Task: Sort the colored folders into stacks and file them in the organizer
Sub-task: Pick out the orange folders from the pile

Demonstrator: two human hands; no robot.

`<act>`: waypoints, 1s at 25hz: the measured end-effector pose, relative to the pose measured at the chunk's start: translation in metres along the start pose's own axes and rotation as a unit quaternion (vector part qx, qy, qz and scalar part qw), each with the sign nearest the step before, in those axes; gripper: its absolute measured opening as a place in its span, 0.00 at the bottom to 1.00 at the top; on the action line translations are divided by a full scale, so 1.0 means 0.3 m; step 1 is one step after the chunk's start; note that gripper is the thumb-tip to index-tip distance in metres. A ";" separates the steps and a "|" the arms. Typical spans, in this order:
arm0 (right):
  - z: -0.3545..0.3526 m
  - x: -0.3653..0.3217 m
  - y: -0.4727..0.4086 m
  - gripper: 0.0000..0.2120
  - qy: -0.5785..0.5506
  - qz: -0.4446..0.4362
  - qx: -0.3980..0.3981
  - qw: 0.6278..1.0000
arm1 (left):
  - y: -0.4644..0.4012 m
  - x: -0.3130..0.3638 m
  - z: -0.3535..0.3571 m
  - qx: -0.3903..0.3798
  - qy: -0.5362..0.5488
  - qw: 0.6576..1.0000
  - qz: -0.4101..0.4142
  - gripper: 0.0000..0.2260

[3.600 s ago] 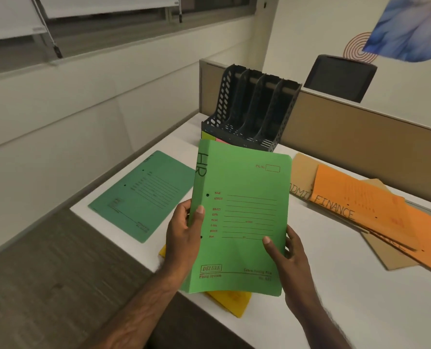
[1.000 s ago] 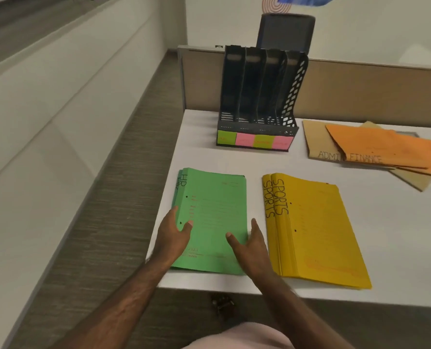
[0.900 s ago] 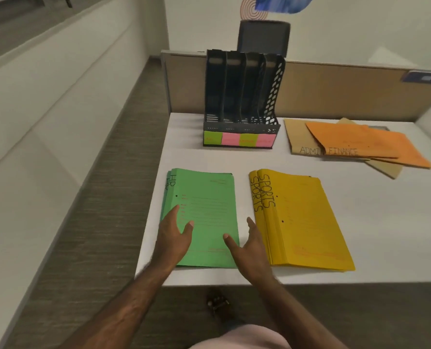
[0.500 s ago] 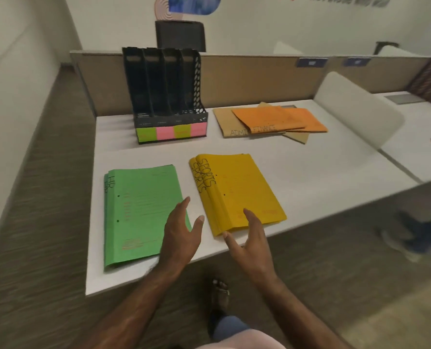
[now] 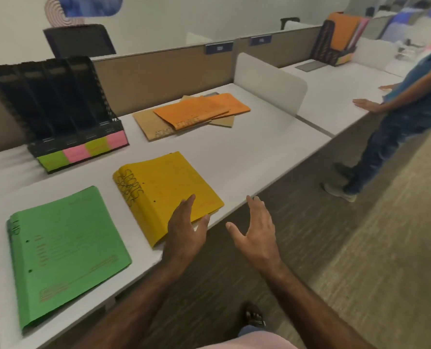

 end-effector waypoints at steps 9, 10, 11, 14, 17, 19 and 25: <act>-0.280 0.371 -0.218 0.45 0.055 0.055 0.002 0.997 | -0.162 0.242 0.422 -0.082 -0.061 0.995 0.017 0.32; -0.310 0.409 -0.247 0.45 0.057 0.060 0.002 0.997 | -0.186 0.265 0.469 -0.088 -0.071 0.993 0.016 0.32; -0.337 0.446 -0.272 0.45 0.059 0.064 0.001 0.996 | -0.209 0.285 0.512 -0.092 -0.082 0.992 0.015 0.32; -0.410 0.562 -0.339 0.45 0.057 0.080 -0.007 0.995 | -0.267 0.348 0.635 -0.106 -0.104 0.989 0.016 0.32; -0.458 0.650 -0.398 0.45 0.056 0.090 -0.028 0.994 | -0.306 0.396 0.724 -0.115 -0.113 0.987 0.018 0.32; -0.478 0.693 -0.442 0.45 0.061 0.093 -0.040 0.993 | -0.333 0.416 0.769 -0.116 -0.119 0.986 0.012 0.32; -0.453 0.714 -0.574 0.45 0.047 0.089 -0.054 0.993 | -0.418 0.420 0.809 -0.108 -0.102 0.989 -0.011 0.32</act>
Point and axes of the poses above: each hand's wrist, its own y-axis away from the middle knuckle, its own z-axis out of the palm, x = y × z, the point moved 2 cm from there along -y, towards the middle knuckle, and after that the axes turned 9 degrees about -y, right-handed, at the moved point
